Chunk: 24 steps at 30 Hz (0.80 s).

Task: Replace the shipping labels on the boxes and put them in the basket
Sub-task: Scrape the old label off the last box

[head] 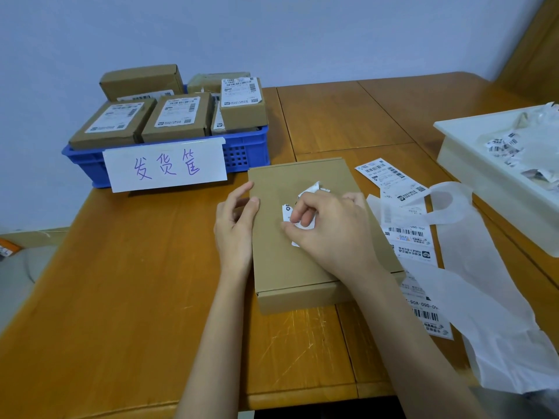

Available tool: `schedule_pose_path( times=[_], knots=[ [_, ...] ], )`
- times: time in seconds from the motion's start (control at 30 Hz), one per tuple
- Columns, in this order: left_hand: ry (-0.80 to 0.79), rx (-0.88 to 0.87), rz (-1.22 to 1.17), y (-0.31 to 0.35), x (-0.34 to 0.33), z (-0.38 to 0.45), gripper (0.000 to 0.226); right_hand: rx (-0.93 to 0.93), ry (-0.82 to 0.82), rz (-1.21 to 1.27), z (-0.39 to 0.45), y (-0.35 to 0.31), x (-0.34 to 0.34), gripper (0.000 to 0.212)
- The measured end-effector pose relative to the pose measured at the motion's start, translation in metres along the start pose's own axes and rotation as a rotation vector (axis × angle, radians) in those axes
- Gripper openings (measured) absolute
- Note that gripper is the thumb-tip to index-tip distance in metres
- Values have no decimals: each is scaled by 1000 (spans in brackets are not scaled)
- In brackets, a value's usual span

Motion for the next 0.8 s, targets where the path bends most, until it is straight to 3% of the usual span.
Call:
schedule_pose_path(
  times=[0.2, 0.3, 0.4, 0.8],
  knots=[
    [4, -7, -6, 0, 0, 0, 30, 12, -35, 98, 1, -1, -4, 15],
    [10, -10, -8, -2, 2, 2, 29, 7, 24, 109, -2, -2, 0, 17],
    [6, -13, -2, -3, 1, 3, 28, 11, 62, 43, -10, -4, 0, 11],
    [-4, 2, -12, -5, 1, 4, 28, -125, 21, -71, -14, -11, -3, 17]
  ],
)
Point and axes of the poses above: each hand's wrist, its own z-axis towards the middle knuckle, its own x-axis out of the back of the hand, y = z × x, the point moved 4 cm from there along z, towards the middle knuckle, and after that the axes turned 9 degrees about -y, right-handed, at the moved point
